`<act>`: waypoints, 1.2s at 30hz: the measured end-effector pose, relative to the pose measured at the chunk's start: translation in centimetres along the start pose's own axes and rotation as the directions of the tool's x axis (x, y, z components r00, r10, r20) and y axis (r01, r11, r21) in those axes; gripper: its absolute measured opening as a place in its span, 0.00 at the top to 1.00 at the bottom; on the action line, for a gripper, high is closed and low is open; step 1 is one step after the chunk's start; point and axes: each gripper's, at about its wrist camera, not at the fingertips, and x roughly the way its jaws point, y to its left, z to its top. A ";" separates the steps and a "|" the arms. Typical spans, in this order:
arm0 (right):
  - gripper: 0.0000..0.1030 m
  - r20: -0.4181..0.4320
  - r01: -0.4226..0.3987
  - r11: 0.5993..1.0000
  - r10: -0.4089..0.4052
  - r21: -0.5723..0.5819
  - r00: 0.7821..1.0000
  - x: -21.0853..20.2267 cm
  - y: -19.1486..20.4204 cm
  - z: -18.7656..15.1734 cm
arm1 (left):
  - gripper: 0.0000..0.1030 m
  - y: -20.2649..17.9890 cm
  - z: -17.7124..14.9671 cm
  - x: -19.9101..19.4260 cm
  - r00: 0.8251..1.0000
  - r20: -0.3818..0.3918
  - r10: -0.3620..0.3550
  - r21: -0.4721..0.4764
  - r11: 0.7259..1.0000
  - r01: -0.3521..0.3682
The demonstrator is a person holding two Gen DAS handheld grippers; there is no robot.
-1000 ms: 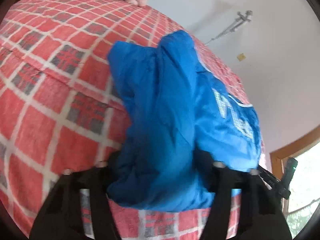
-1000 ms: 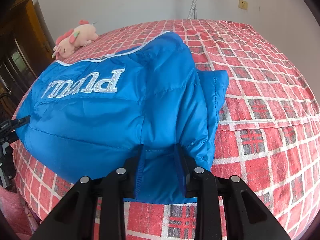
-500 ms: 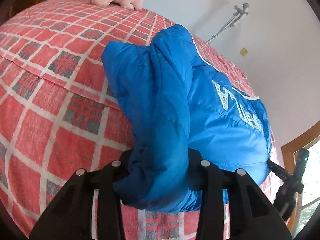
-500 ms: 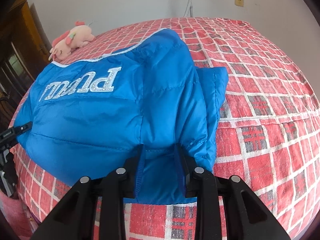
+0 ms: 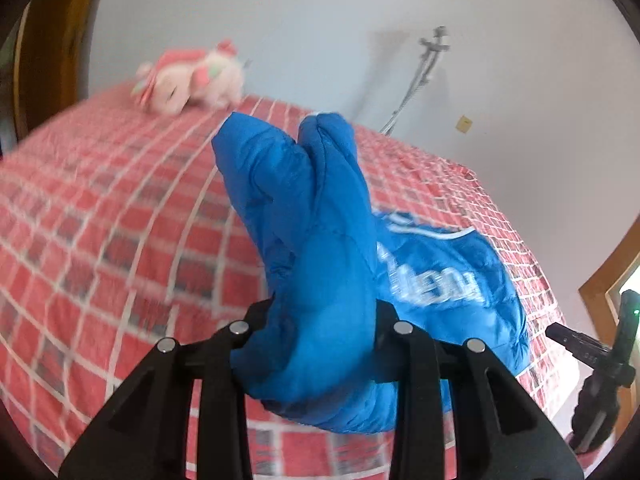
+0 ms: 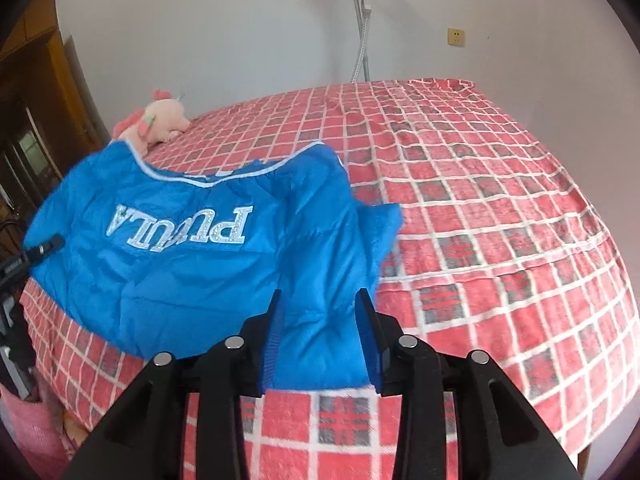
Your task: Fold large clothes
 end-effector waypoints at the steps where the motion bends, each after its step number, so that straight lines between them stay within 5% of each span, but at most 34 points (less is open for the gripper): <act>1: 0.65 -0.008 0.016 1.000 -0.016 -0.007 1.000 -0.1 -0.2 -0.1 | 0.70 -1.8 0.4 -0.3 1.000 0.013 0.001 0.036 0.999 -0.001; 8: 0.64 -0.042 0.034 0.999 -0.033 0.023 0.999 -0.4 -2.1 -0.7 | 0.70 -11.1 0.4 0.8 1.000 0.024 -0.006 0.208 0.978 0.001; 17: 0.62 -0.068 0.023 0.999 -0.021 0.031 0.997 -0.1 -3.3 -0.8 | 0.67 -20.3 -4.2 8.5 0.987 -0.158 -0.014 0.373 0.925 0.073; 24: 0.59 -0.089 0.009 0.999 -0.005 0.045 0.996 0.9 -4.2 -1.2 | 0.65 -21.5 -6.9 12.2 0.978 -0.208 0.030 0.435 0.898 0.065; 36: 0.59 -0.124 0.006 0.998 0.002 0.062 0.992 3.1 -4.6 -1.0 | 0.65 -21.1 -7.4 12.8 0.979 -0.204 0.004 0.413 0.907 0.083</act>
